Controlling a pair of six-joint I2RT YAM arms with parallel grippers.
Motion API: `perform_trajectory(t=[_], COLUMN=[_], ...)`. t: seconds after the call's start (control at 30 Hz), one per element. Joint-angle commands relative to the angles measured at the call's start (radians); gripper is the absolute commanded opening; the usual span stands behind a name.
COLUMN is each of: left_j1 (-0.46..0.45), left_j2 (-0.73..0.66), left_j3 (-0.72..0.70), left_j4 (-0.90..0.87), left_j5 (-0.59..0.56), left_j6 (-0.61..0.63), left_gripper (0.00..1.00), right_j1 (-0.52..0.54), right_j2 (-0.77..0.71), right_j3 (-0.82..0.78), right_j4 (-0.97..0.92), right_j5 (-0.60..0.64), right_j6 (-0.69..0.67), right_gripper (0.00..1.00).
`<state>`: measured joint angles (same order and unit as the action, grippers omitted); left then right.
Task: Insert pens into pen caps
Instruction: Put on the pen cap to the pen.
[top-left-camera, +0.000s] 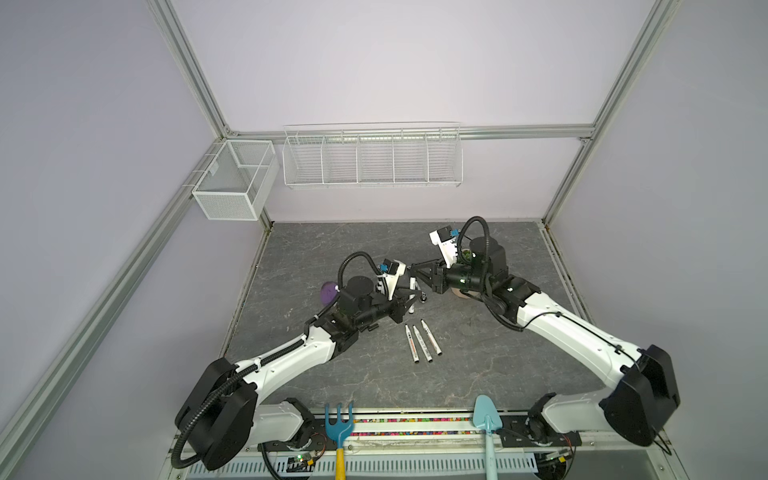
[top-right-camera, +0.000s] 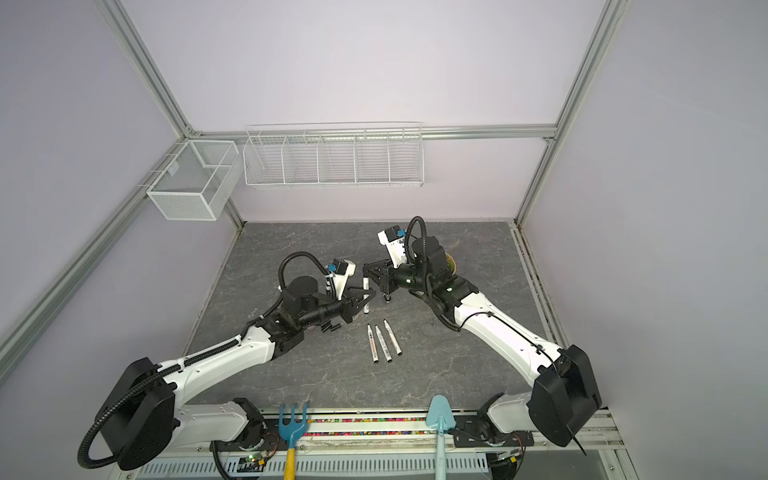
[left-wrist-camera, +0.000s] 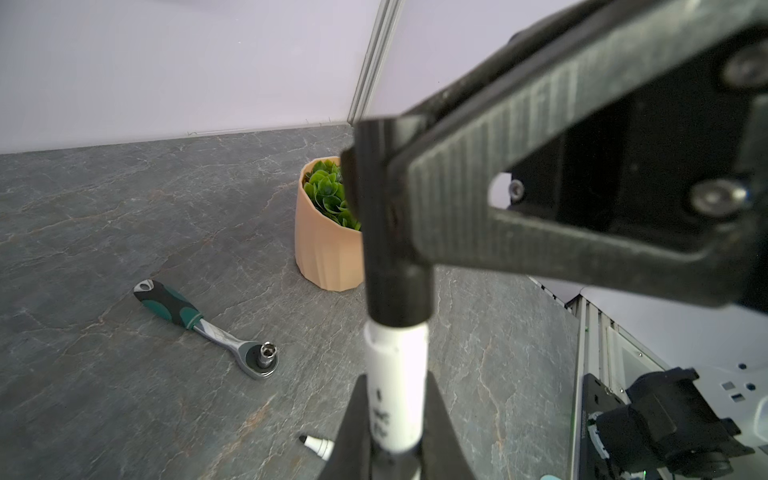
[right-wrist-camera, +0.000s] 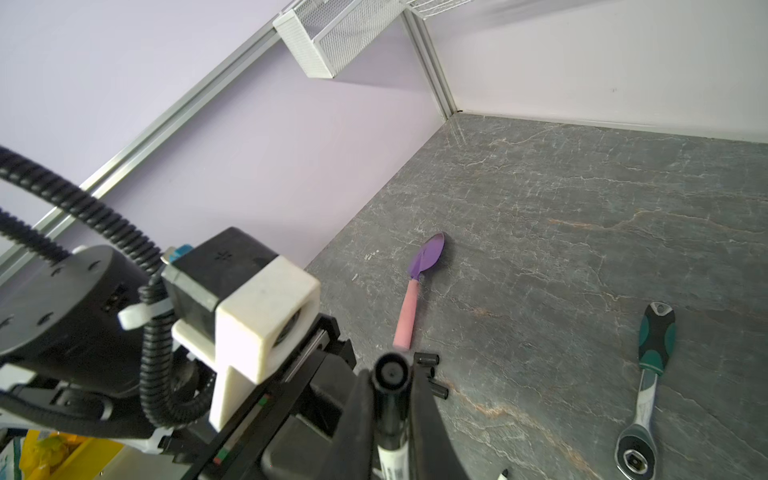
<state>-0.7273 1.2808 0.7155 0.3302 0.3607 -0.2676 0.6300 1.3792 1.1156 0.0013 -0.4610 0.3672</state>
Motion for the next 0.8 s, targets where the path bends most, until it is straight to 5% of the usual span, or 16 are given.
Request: perform_trajectory(t=[0.0, 0.2, 0.77], left_j1=[0.032, 0.032, 0.004], left_j2=[-0.009, -0.024, -0.011], left_j3=[0.072, 0.060, -0.007], left_j4=[0.023, 0.008, 0.070], left_j5=[-0.079, -0.154, -0.181], left_j6=[0.050, 0.096, 0.206], left_gripper=[0.00, 0.00, 0.00], right_j1=[0.018, 0.008, -0.017], right_j2=[0.025, 0.059, 0.049], right_j3=[0.013, 0.048, 0.042], right_j4=[-0.250, -0.334, -0.273], right_j5=[-0.199, -0.285, -0.287], right_j6=[-0.092, -0.140, -0.085], right_gripper=[0.09, 0.11, 0.16])
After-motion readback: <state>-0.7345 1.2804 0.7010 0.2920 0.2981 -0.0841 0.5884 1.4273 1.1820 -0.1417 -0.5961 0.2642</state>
